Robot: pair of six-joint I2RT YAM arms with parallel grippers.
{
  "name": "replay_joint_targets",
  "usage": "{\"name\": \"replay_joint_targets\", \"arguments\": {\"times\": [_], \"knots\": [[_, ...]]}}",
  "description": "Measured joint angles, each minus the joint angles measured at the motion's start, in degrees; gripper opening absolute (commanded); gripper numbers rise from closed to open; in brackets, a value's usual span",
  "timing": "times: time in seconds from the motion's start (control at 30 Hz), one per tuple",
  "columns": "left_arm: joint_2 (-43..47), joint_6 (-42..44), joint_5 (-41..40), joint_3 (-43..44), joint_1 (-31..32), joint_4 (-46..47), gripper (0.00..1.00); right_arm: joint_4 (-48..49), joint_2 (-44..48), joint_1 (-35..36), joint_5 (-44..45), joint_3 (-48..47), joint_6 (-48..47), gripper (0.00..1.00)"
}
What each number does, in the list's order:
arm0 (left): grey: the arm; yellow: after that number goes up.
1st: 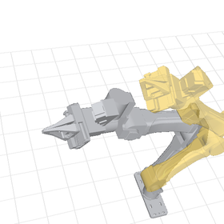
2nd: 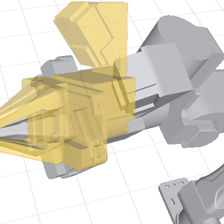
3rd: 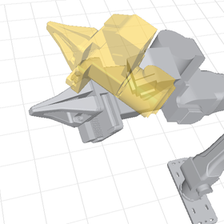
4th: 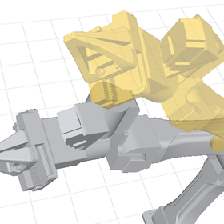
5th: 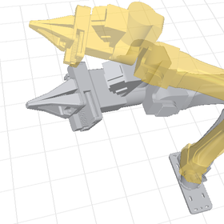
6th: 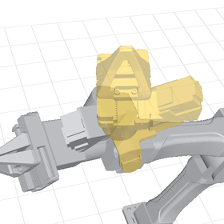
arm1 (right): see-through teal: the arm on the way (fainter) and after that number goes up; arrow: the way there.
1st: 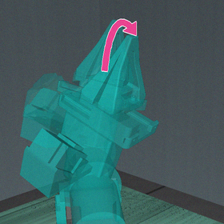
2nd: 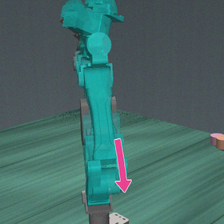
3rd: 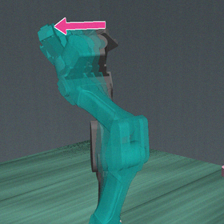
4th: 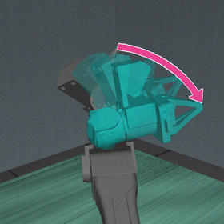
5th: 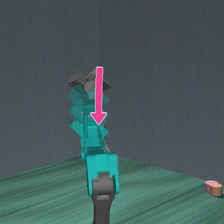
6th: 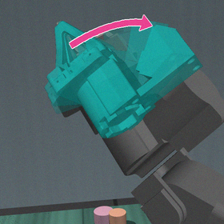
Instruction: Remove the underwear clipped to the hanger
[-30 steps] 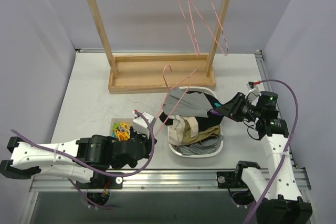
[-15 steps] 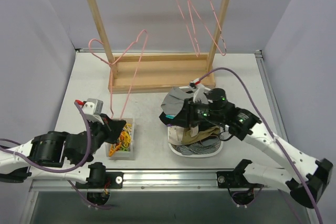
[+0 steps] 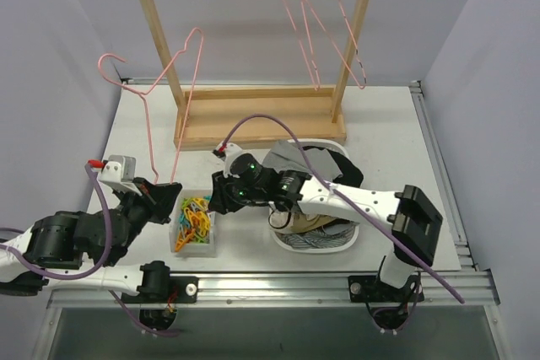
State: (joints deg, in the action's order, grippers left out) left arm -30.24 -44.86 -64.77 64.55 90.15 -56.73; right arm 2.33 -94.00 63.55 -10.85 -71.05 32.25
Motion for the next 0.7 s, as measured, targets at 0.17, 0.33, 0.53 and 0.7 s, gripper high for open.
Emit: {"name": "replay_joint_targets", "arguments": {"times": [0.17,0.33,0.53,0.7], "knots": [[1.29,1.68,-1.11,0.57,0.00,0.37,0.02,1.57,-9.94,2.58,0.76,-7.30,-0.94,0.00],[2.08,2.36,-1.27,0.57,0.00,0.37,0.02,1.70,-17.55,3.17,2.60,-13.62,-1.22,0.30],[2.12,2.73,-1.22,0.57,0.00,0.37,0.02,0.17,-19.61,3.26,4.11,-15.32,-1.97,0.59],[2.10,3.08,-1.25,0.57,0.00,0.37,0.02,0.00,-19.56,3.26,4.52,-15.65,-2.36,0.72]]}}
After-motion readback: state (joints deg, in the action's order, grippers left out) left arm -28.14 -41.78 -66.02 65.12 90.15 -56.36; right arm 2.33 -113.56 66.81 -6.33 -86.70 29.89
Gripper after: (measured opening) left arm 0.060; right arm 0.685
